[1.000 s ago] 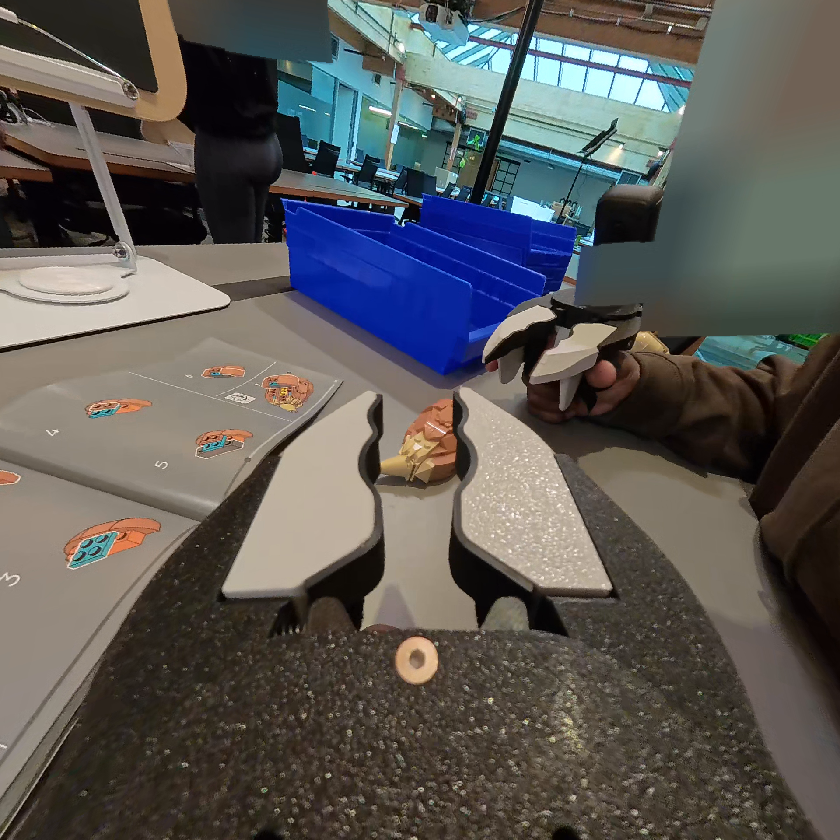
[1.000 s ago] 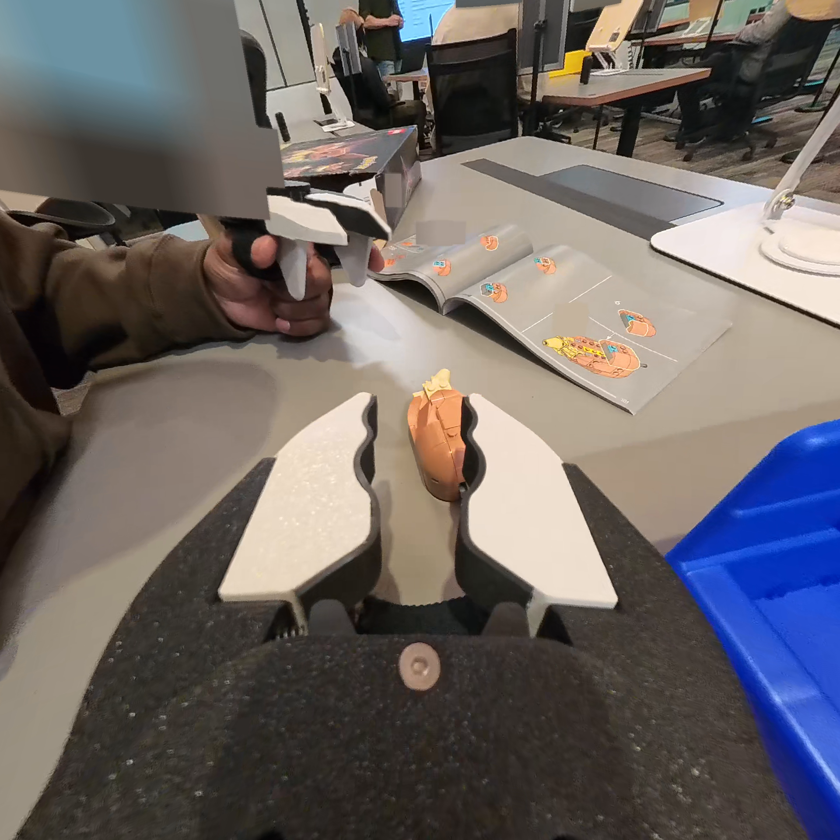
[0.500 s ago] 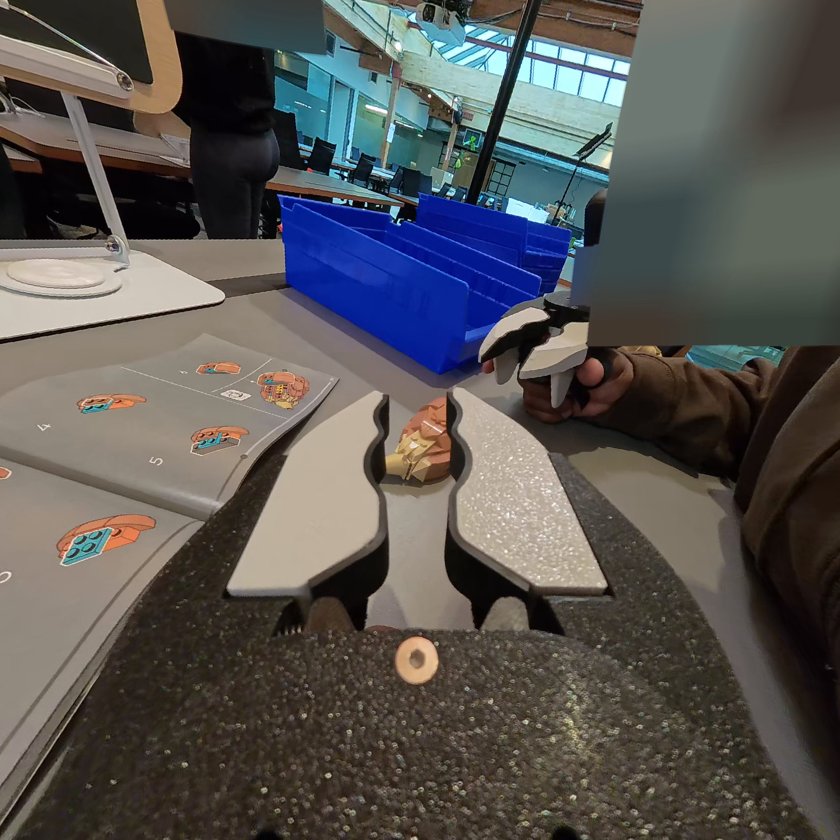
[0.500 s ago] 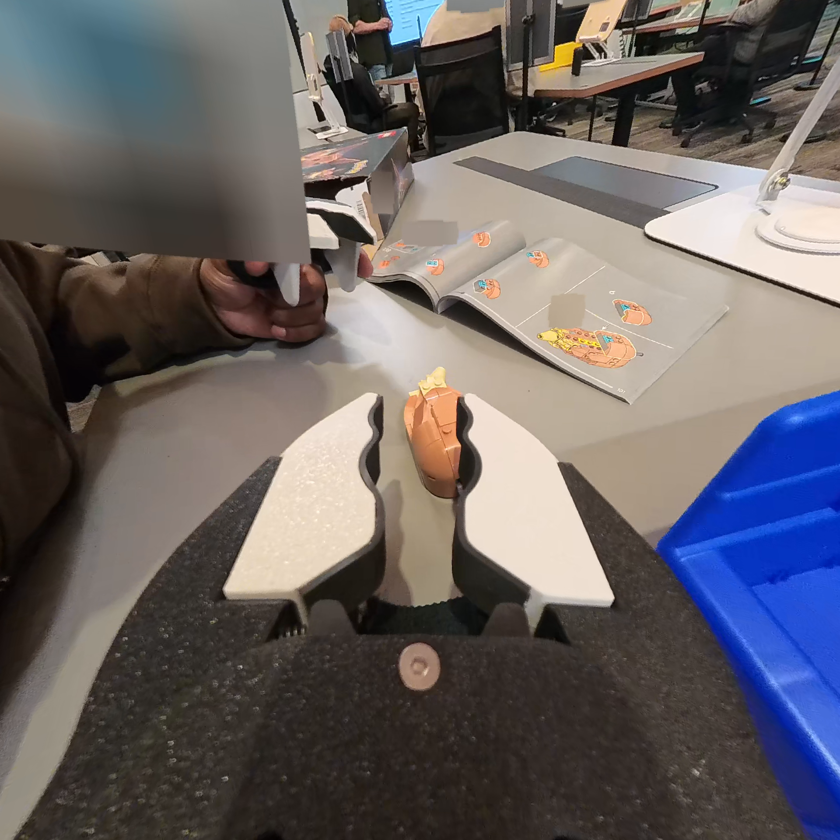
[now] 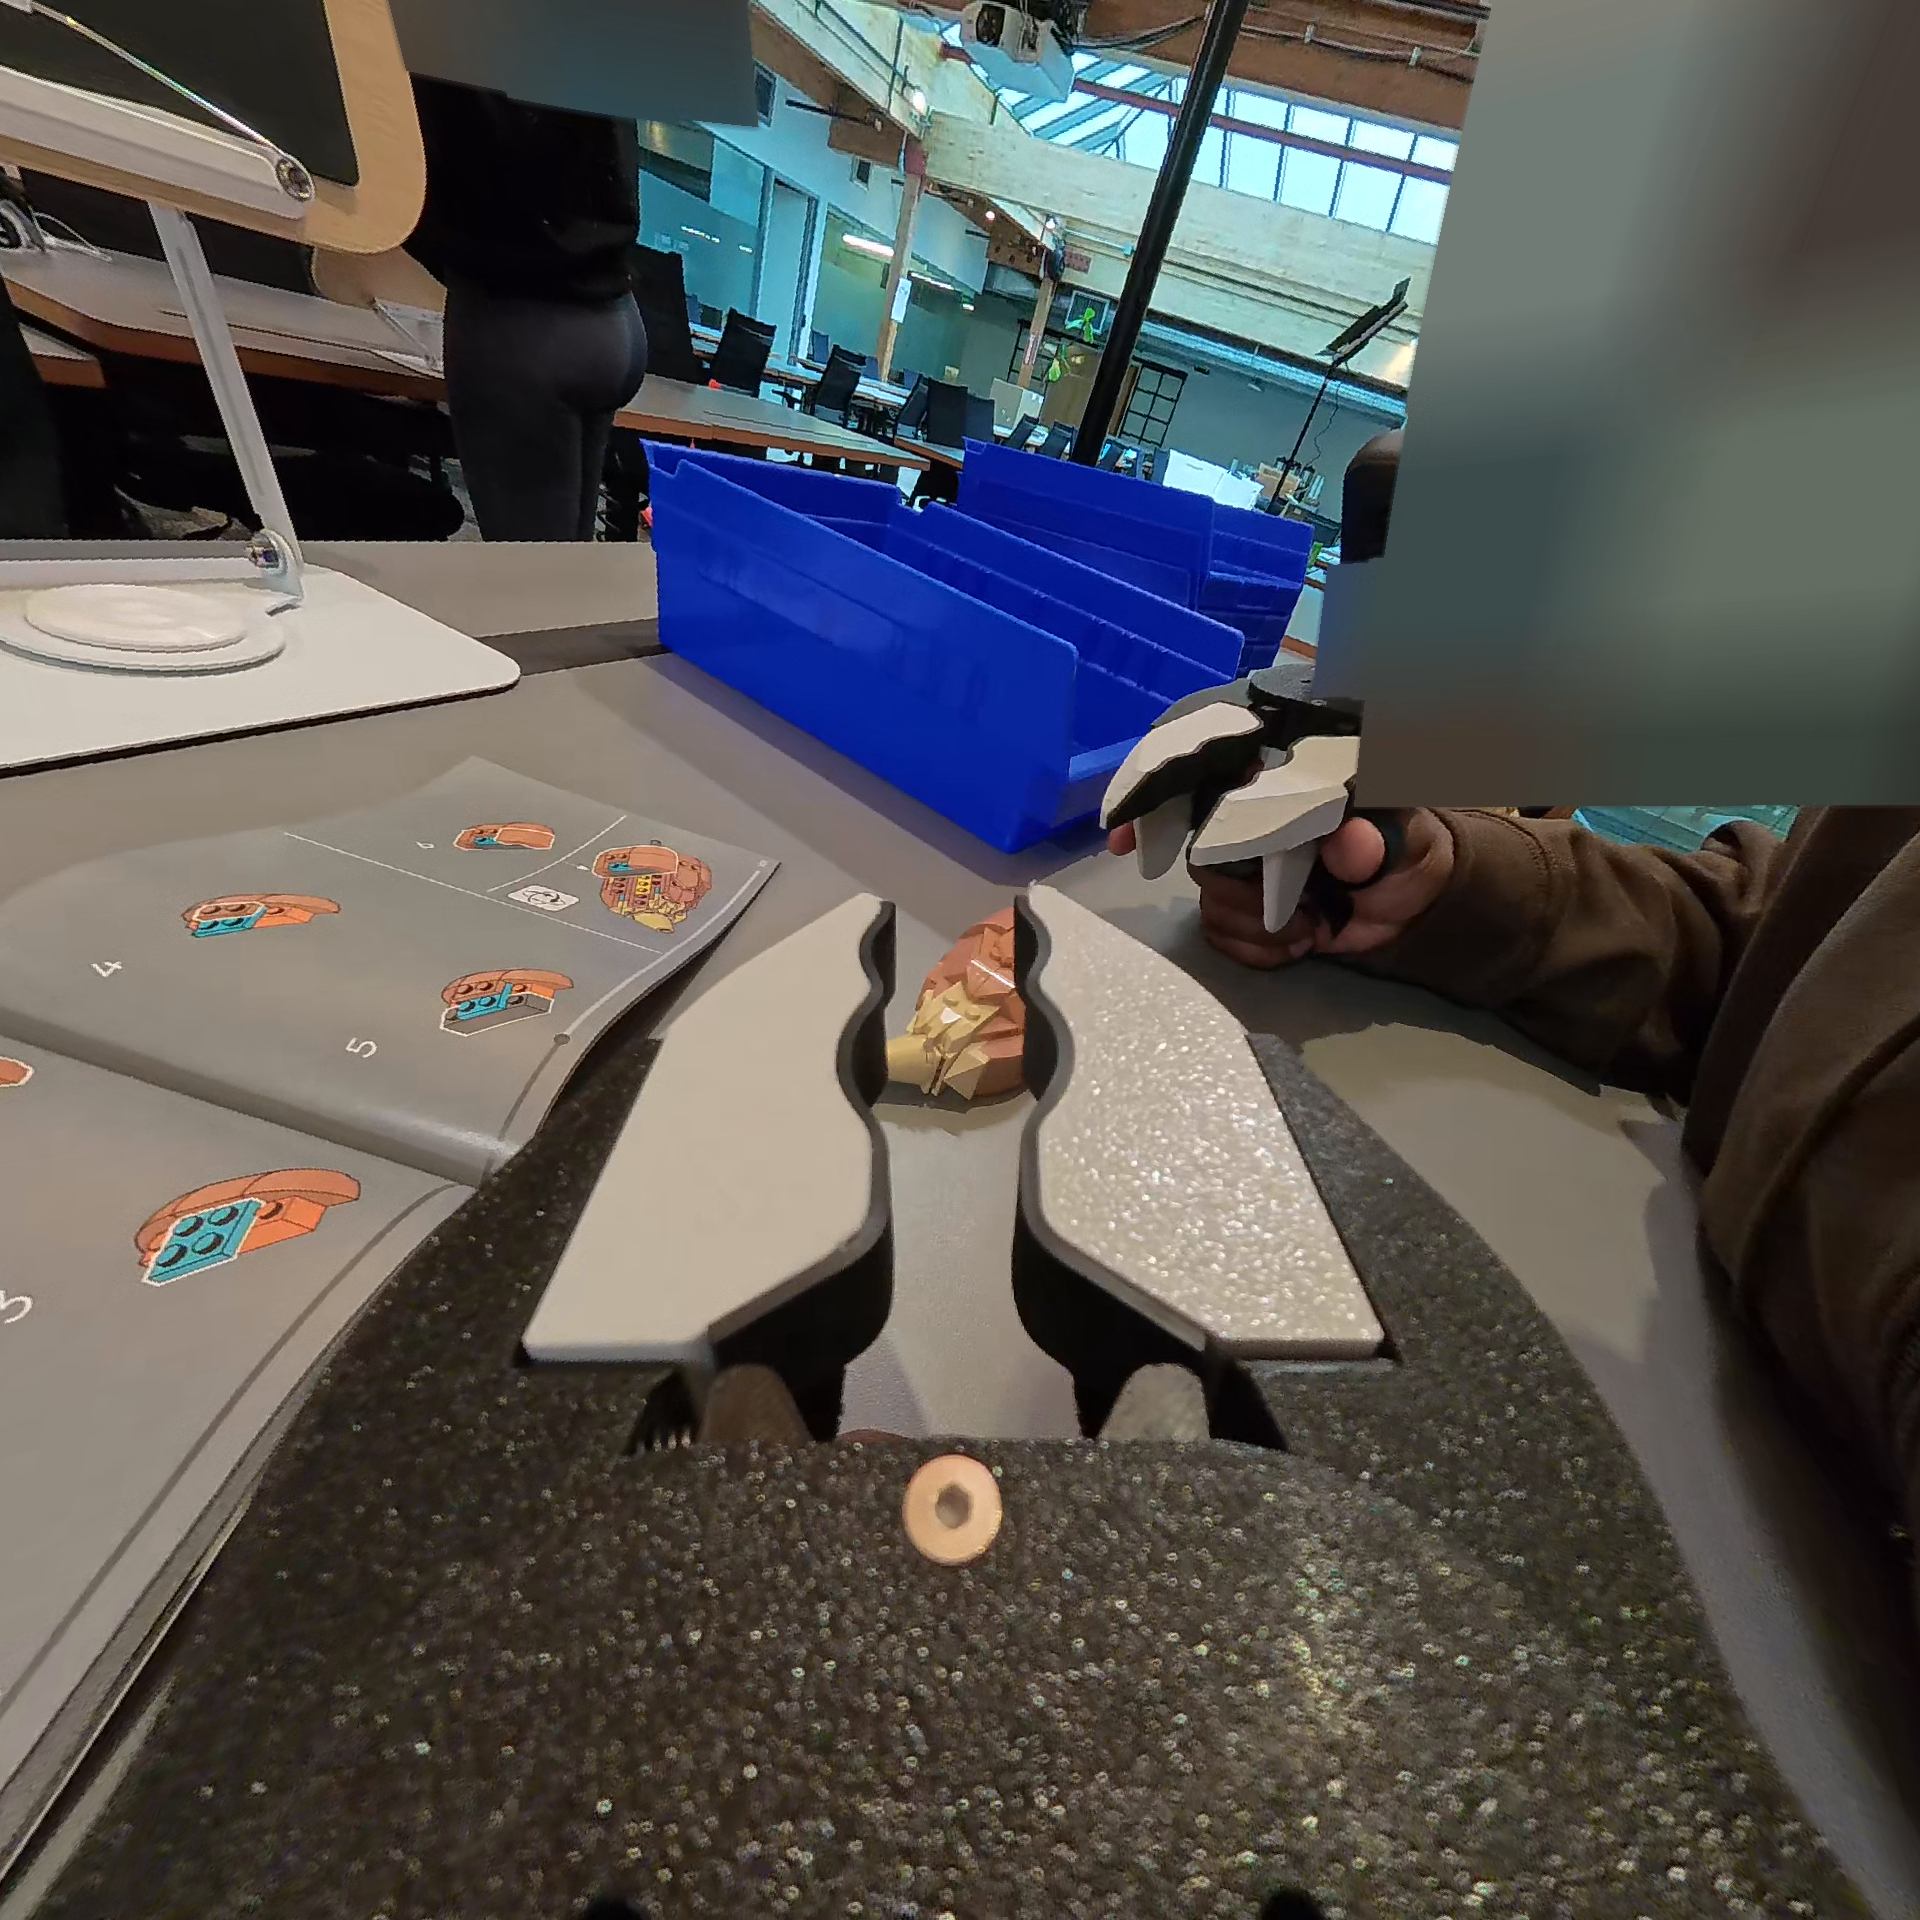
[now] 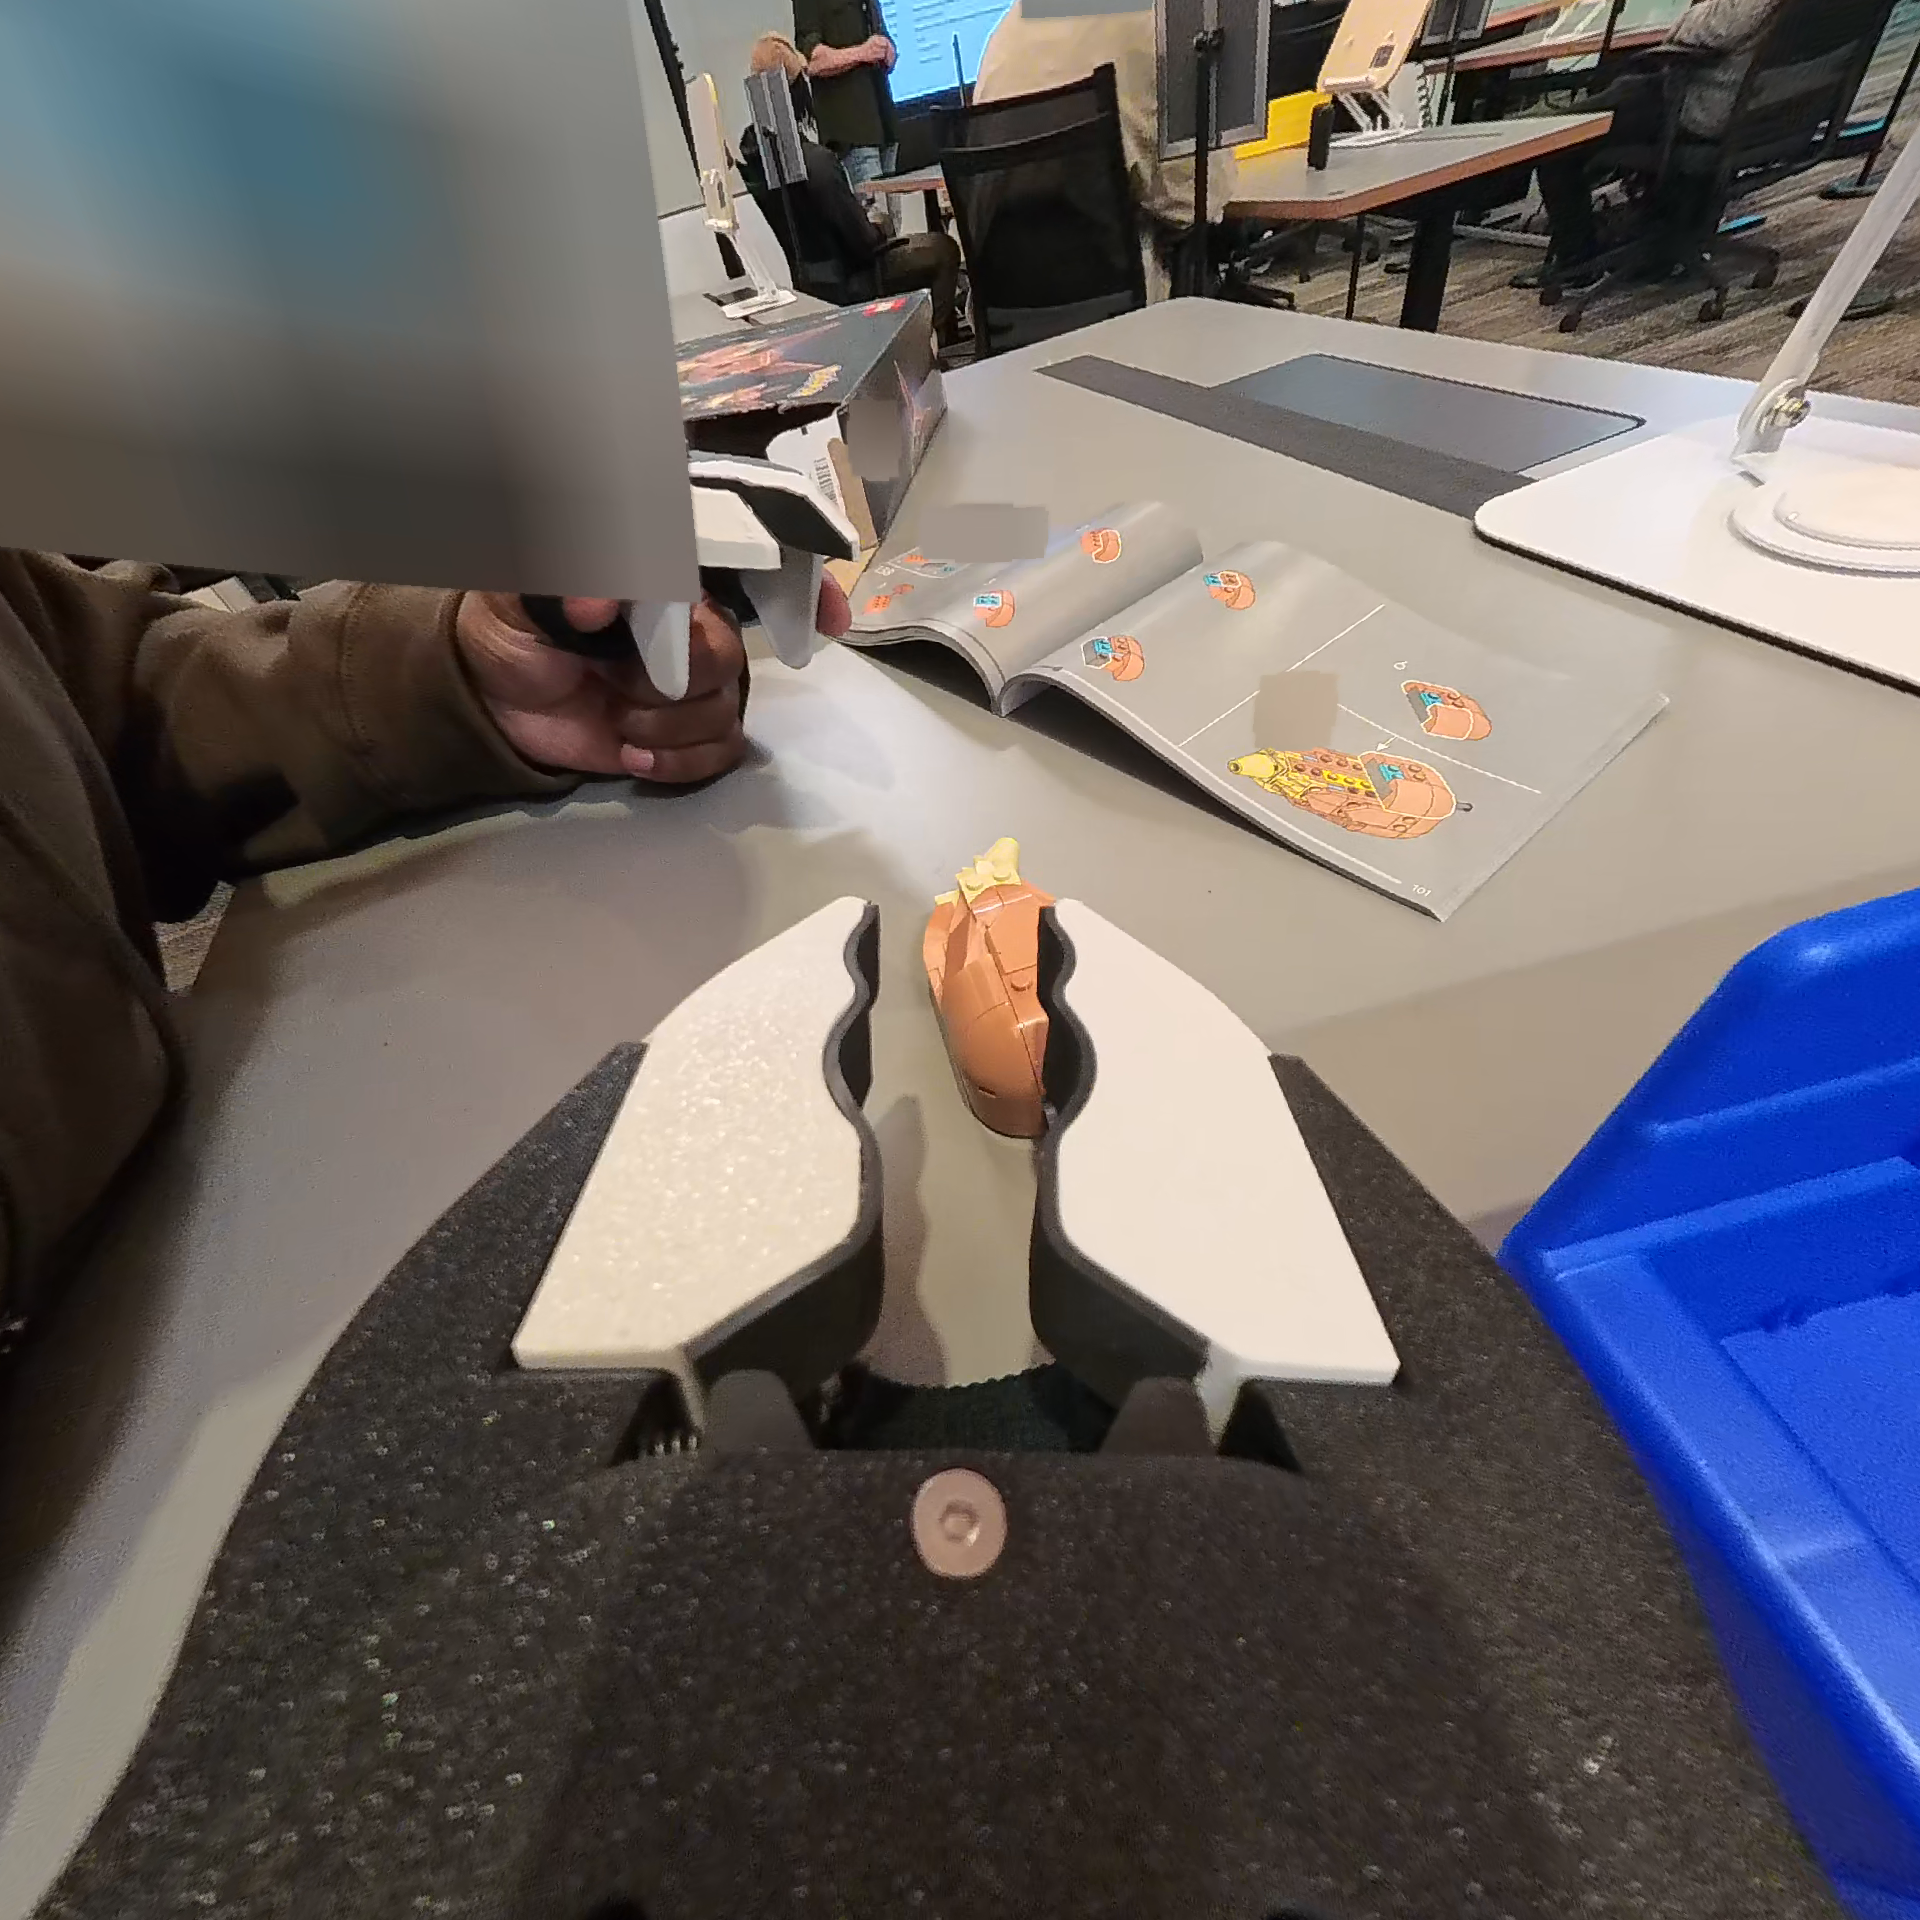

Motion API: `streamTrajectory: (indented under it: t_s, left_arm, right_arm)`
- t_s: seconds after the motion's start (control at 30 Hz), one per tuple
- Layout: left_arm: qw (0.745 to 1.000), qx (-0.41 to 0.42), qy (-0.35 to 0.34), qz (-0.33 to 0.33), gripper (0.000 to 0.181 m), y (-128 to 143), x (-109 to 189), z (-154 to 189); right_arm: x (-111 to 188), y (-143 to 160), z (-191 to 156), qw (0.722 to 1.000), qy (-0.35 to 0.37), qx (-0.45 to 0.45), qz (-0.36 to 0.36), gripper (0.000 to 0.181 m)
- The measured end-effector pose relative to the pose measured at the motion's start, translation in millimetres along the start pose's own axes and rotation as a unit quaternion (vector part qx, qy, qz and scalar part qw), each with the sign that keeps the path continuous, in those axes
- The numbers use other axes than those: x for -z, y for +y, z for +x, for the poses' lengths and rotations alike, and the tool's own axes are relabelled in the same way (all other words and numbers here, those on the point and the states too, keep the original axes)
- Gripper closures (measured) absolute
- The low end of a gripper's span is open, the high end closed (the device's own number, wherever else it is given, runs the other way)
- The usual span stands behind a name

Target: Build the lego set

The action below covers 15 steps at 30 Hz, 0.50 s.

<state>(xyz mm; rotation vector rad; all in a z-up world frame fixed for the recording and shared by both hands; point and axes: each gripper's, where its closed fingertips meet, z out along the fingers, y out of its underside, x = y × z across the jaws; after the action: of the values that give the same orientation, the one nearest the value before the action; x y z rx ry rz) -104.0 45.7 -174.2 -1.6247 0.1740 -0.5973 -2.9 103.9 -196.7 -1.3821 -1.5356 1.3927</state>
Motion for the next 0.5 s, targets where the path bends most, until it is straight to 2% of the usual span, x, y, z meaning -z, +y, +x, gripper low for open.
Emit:
streamTrajectory:
  t_s: [0.5]
  left_arm:
    - [1.000, -0.002, -0.003, 0.000, 0.160, -0.2, -0.6, -0.9]
  right_arm:
    - [0.8, 0.7, -1.0, 1.000, -0.001, -0.001, -0.002, 0.153]
